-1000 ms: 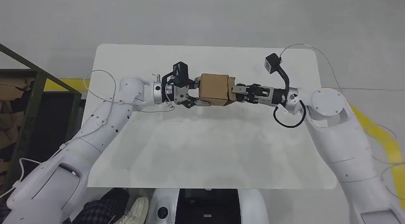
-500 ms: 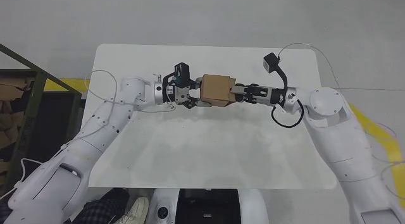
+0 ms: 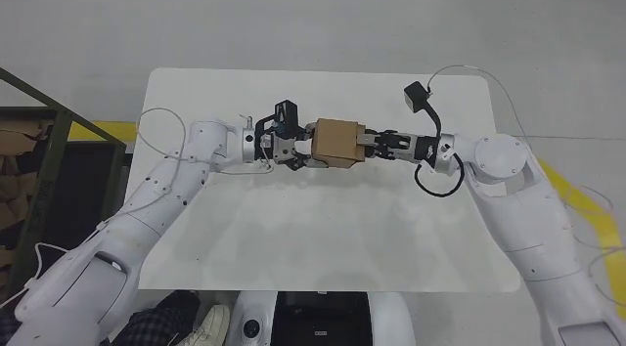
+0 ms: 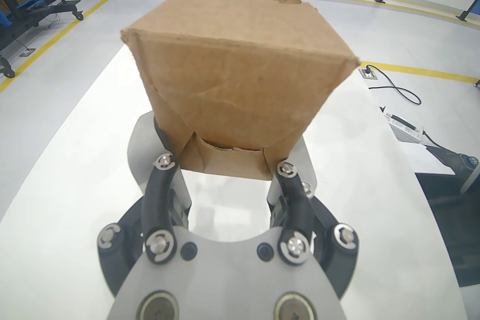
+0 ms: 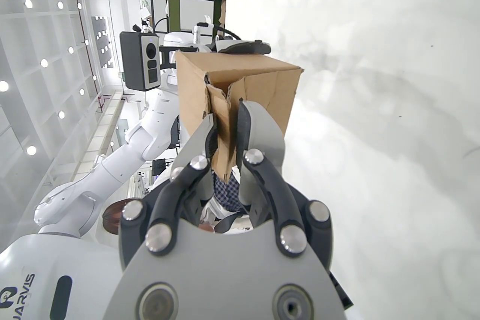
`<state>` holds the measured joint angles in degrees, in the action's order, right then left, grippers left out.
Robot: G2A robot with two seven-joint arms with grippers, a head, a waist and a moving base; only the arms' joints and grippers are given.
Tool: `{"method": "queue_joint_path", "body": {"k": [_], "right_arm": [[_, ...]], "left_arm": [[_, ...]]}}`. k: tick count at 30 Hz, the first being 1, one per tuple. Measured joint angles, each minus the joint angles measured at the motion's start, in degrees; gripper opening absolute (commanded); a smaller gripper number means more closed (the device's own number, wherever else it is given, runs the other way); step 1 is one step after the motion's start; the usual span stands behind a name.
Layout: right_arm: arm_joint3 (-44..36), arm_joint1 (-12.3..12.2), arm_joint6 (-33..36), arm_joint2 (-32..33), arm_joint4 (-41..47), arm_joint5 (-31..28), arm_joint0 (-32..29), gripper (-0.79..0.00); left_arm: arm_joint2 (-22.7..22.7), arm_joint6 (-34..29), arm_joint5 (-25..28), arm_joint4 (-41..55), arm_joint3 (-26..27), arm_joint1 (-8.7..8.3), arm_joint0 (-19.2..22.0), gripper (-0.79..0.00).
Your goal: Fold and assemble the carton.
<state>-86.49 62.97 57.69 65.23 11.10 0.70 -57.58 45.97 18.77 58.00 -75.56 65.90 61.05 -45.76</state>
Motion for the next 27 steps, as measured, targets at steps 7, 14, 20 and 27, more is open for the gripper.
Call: {"method": "queue_joint_path", "body": {"k": [7,14,20,27], "right_arm": [[-0.4,-0.2,-0.9,0.5,-0.5,0.5,-0.2,-0.72],[-0.7,-0.3,-1.1,0.8,-0.3,0.6,-0.5,-0.763],[-0.4,-0.3,-1.2,0.6,-0.2,0.8,-0.5,-0.757],[-0.8,-0.2,-1.0,-0.1,0.2,1.0,-0.1,-0.751]], "left_arm": [[-0.3,-0.4,0.0,0.3,-0.5,0.2,0.2,-0.456],[-0.4,-0.4,0.0,0.8,-0.5,0.23,0.4,-0.456],[-0.5,-0.3,0.0,1.0,-0.5,0.16,0.4,-0.453],[-0.6,-0.7,0.0,1.0,-0.4,0.15,0.5,-0.456]]}}
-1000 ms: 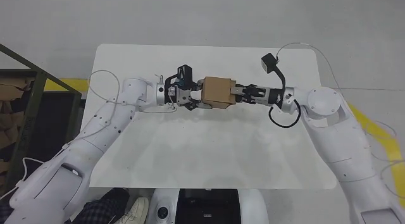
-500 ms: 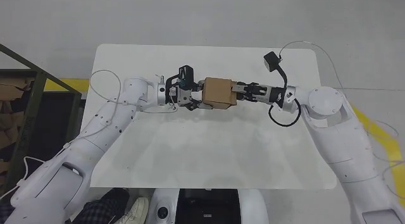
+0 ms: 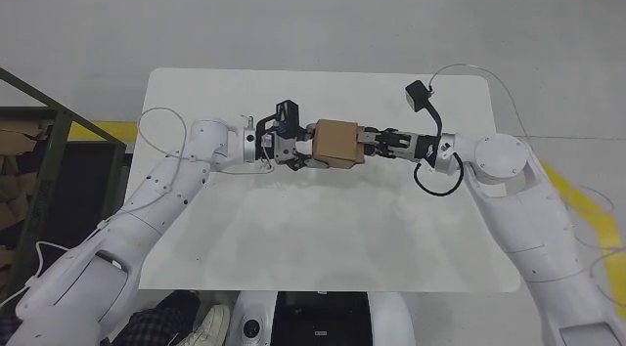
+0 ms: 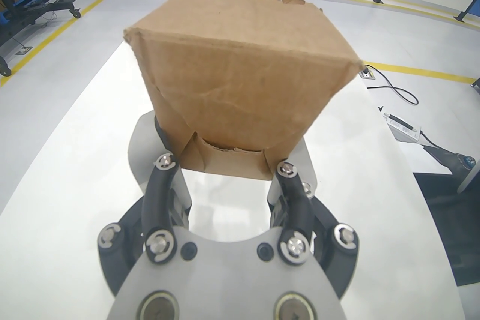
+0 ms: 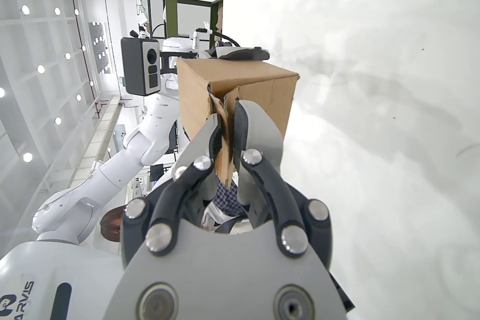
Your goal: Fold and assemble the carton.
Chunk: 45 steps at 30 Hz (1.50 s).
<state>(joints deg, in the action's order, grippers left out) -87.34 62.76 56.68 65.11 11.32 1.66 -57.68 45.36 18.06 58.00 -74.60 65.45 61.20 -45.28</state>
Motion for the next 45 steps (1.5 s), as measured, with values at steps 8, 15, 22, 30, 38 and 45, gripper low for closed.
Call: {"method": "queue_joint_path", "body": {"k": [8,15,22,30,38,45], "right_arm": [[1.0,0.2,0.2,-0.9,1.2,0.2,0.9,-0.727],[2.0,0.2,0.7,-0.1,3.5,-0.8,0.8,-0.616],[1.9,-0.1,0.8,0.8,4.2,-1.3,-0.2,-0.637],[0.8,-0.3,0.9,1.3,4.6,-1.5,-1.4,-0.668],[-0.5,-0.6,1.2,2.1,4.4,-1.5,-2.9,-0.763],[-0.8,-0.6,1.1,1.6,4.0,-1.3,-2.4,-0.785]], "left_arm": [[-0.3,-0.2,0.0,0.2,-0.1,0.15,0.0,-0.462],[-0.5,-0.5,0.0,0.8,-0.3,0.16,0.1,-0.459],[-0.3,-0.7,0.0,1.2,-0.7,0.17,0.2,-0.456],[0.2,-0.8,0.0,1.6,-1.2,0.27,0.3,-0.453],[0.9,-1.1,0.0,1.8,-1.4,0.36,0.1,-0.449],[1.2,-1.6,-0.2,1.1,-1.1,0.52,-0.1,-0.446]]}}
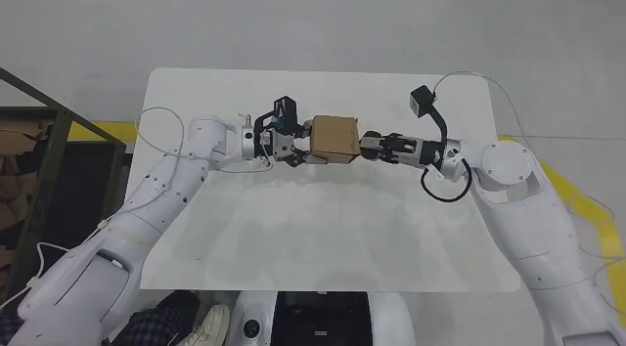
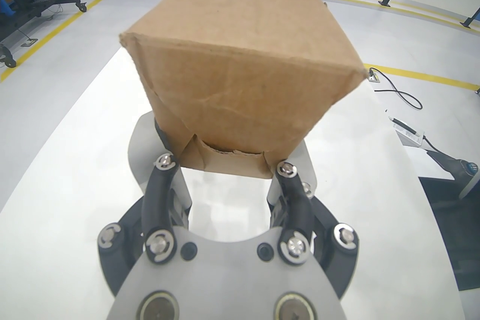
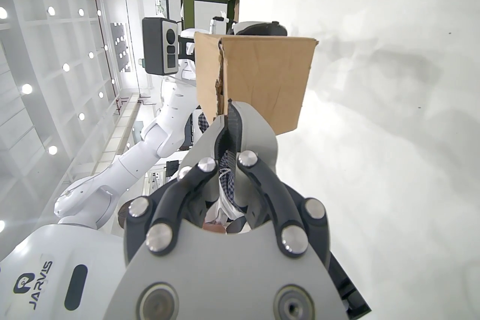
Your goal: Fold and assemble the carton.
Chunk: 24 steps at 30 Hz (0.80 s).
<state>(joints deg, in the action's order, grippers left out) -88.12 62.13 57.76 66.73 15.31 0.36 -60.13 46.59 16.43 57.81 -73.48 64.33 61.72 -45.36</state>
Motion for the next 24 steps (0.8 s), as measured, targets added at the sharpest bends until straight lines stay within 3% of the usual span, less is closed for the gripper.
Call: {"method": "queue_joint_path", "body": {"k": [11,24], "right_arm": [[1.6,0.5,-0.3,-2.1,0.3,0.0,2.0,-0.785],[0.9,-0.4,-1.5,1.8,0.4,-1.2,0.1,-0.727]], "left_arm": [[0.4,-0.2,0.2,-0.4,0.2,0.33,-0.2,-0.453],[0.5,-1.5,0.1,-0.3,-1.7,0.69,-0.4,-0.453]]}}
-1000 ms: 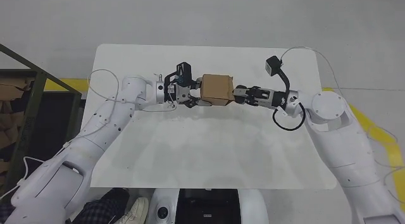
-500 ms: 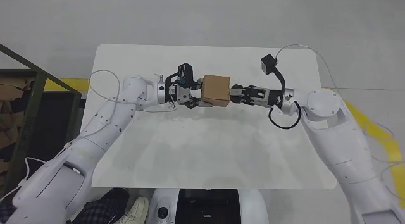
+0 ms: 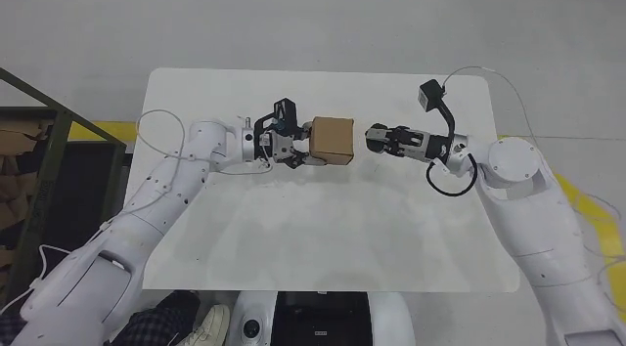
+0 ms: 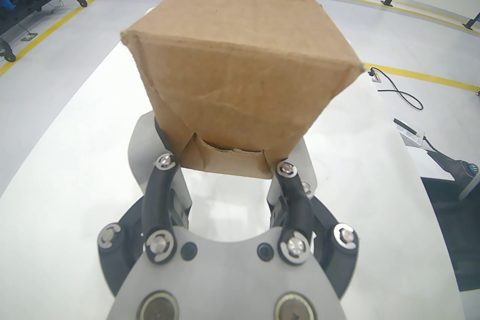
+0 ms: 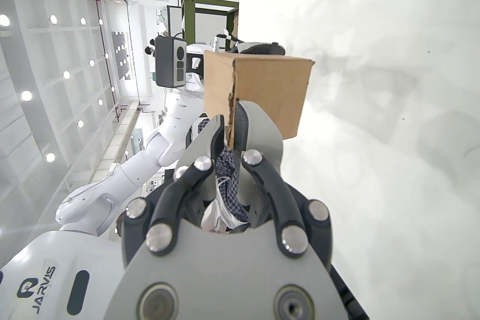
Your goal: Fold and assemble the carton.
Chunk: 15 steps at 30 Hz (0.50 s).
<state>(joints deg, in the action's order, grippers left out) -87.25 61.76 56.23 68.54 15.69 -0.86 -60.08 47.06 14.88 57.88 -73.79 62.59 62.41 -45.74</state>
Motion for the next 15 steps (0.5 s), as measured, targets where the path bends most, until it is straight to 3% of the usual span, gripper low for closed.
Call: {"method": "queue_joint_path", "body": {"k": [12,14,15], "right_arm": [[-0.4,-0.2,0.8,0.0,-0.9,-3.4,-1.0,-0.696],[-0.3,-0.2,0.8,-0.2,-0.8,-3.6,-1.0,-0.69],[-0.3,-0.2,0.8,-0.3,-0.8,-3.7,-1.0,-0.683]], "left_arm": [[-4.6,-2.2,-5.8,-7.7,-5.6,2.14,2.2,-0.474],[-5.2,-2.0,-5.9,-8.4,-6.4,2.48,2.5,-0.456],[-5.4,-1.9,-5.9,-8.6,-6.7,2.62,2.6,-0.379]]}}
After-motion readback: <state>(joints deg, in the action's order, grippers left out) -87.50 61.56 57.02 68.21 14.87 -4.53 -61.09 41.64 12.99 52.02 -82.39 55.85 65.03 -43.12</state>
